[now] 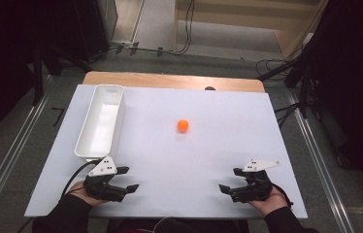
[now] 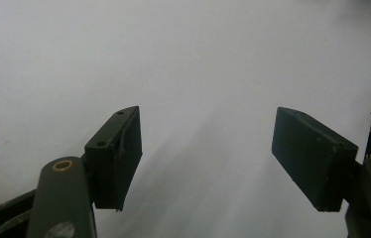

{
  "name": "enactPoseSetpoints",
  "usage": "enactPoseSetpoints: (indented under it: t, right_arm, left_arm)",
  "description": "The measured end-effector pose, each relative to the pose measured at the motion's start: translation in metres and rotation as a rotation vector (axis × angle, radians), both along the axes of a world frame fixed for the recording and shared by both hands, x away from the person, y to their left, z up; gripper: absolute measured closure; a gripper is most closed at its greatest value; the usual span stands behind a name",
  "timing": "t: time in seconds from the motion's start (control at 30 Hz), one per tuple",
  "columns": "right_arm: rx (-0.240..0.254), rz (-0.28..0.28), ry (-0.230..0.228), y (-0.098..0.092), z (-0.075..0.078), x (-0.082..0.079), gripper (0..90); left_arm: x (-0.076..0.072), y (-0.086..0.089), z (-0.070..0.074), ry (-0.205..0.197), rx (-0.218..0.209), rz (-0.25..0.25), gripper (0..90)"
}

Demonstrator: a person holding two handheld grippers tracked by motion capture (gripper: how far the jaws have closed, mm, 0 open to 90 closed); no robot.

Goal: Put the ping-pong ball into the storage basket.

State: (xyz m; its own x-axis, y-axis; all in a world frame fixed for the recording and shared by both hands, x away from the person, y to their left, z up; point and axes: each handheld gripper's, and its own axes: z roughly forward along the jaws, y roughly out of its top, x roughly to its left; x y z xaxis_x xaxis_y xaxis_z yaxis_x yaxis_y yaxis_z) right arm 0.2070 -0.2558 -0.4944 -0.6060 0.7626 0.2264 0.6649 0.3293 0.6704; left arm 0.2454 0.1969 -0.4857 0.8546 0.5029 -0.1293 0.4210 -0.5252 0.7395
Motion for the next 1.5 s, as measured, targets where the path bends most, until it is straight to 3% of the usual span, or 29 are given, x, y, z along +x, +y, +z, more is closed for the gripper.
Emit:
enactPoseSetpoints:
  t: [0.6,1.5]
  right_arm:
    - [-0.009,-0.005,-0.011,0.001,-0.001,0.001,12.6]
    - [0.021,0.011,-0.054,0.012,0.002,0.024,12.6]
  left_arm:
    - [-0.001,-0.001,-0.001,-0.007,0.005,-0.010,27.9]
    - [-0.001,-0.002,-0.001,-0.008,0.017,-0.017,28.0]
